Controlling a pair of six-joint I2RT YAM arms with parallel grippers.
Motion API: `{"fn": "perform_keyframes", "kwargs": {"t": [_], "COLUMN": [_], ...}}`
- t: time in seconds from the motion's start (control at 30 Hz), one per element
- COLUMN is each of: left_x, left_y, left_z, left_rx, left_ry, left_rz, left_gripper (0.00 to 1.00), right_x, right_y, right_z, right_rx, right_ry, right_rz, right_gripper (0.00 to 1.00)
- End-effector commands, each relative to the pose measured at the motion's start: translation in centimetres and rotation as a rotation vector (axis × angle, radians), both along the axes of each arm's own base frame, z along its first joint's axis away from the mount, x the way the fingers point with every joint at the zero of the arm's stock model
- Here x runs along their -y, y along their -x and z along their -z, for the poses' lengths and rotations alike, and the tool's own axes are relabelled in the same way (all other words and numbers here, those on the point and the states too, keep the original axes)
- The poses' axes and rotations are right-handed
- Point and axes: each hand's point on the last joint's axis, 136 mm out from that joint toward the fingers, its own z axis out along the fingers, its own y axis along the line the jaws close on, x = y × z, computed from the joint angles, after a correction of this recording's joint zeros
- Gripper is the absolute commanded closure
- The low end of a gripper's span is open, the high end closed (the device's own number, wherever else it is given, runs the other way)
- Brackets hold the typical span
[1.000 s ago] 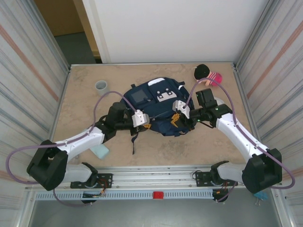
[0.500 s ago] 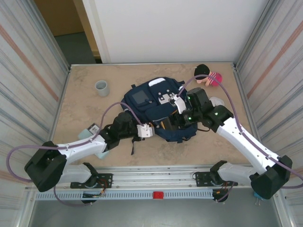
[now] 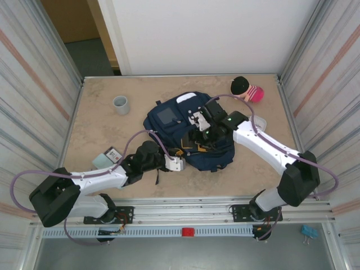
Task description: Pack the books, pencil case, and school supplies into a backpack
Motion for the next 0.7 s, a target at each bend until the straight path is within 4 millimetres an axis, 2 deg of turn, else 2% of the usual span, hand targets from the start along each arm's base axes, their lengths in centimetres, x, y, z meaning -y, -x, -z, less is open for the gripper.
{"fn": "perform_keyframes", "kwargs": {"t": [0.0, 0.2, 0.3, 0.57, 0.67], "left_x": [0.4, 0.3, 0.4, 0.0, 0.0], "left_y": [-0.6, -0.6, -0.6, -0.8, -0.7], "left_z": [-4.3, -4.6, -4.9, -4.4, -4.3], "left_rx": [0.124, 0.123, 0.122, 0.107, 0.101], "left_ry": [0.096, 0.105, 0.111, 0.099, 0.099], "left_rz": [-0.014, -0.017, -0.020, -0.038, -0.042], "left_gripper": [1.00, 1.00, 1.00, 1.00, 1.00], "right_x": [-0.2, 0.0, 0.2, 1.0, 1.9], "right_y": [-0.3, -0.1, -0.7, -2.2, -2.8], "right_z": [0.4, 3.1, 3.5, 1.7, 1.3], "right_rx": [0.010, 0.038, 0.068, 0.146, 0.157], "right_ry": [0.081, 0.264, 0.287, 0.215, 0.154], "right_rz": [-0.018, -0.070, -0.065, 0.048, 0.130], "right_gripper": [0.33, 0.38, 0.52, 0.89, 0.96]}}
